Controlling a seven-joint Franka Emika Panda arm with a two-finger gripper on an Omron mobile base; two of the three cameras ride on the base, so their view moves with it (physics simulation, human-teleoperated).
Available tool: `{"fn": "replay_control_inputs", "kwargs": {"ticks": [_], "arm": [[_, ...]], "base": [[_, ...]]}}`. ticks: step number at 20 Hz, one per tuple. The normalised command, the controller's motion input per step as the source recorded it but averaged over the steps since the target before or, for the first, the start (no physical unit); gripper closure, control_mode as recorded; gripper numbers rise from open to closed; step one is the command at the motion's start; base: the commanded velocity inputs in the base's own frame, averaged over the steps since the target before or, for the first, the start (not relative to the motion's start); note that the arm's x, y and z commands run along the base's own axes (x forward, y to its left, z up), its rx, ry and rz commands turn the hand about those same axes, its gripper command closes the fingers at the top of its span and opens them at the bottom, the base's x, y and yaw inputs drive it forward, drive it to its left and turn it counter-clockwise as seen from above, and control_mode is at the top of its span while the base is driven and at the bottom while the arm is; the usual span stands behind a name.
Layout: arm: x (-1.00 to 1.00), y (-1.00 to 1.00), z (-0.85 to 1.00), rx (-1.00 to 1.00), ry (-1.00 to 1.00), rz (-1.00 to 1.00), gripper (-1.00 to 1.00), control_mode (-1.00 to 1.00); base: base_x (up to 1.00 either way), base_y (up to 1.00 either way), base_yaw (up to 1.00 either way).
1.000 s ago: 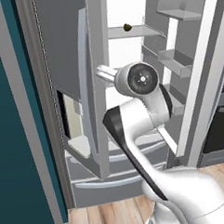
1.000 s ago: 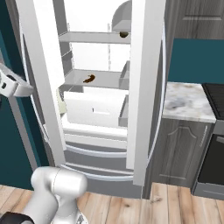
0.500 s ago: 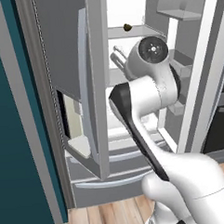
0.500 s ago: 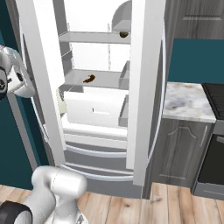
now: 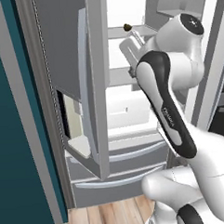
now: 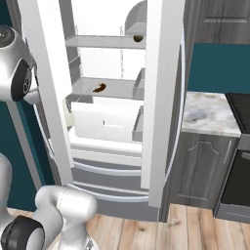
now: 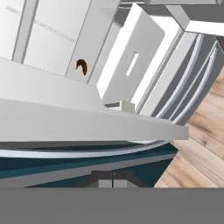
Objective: Retrieve the kiwi and banana from the fridge and place them into the bowl on the dining table.
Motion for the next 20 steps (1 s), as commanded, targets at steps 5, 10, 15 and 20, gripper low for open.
{"fn": "replay_control_inputs", "kwargs": {"ticks": [5, 10, 15, 20], "arm": [[0.07, -0.02, -0.20, 0.16, -0.19, 0.04, 1.00, -1.00], [-0.07, -0.22, -0.44, 0.12, -0.11, 0.00, 1.00, -1.00], [0.01, -0.11, -0.05, 0.12, 0.08, 0.05, 1.00, -1.00], [0.07, -0.03, 0.00, 0.04, 0.02, 0.03, -1.00, -1.00]], "base": [[0.00, 0.00, 0.00], [0.00, 0.00, 0.00], [0.00, 0.00, 0.00], [0.00, 0.00, 0.00]]}}
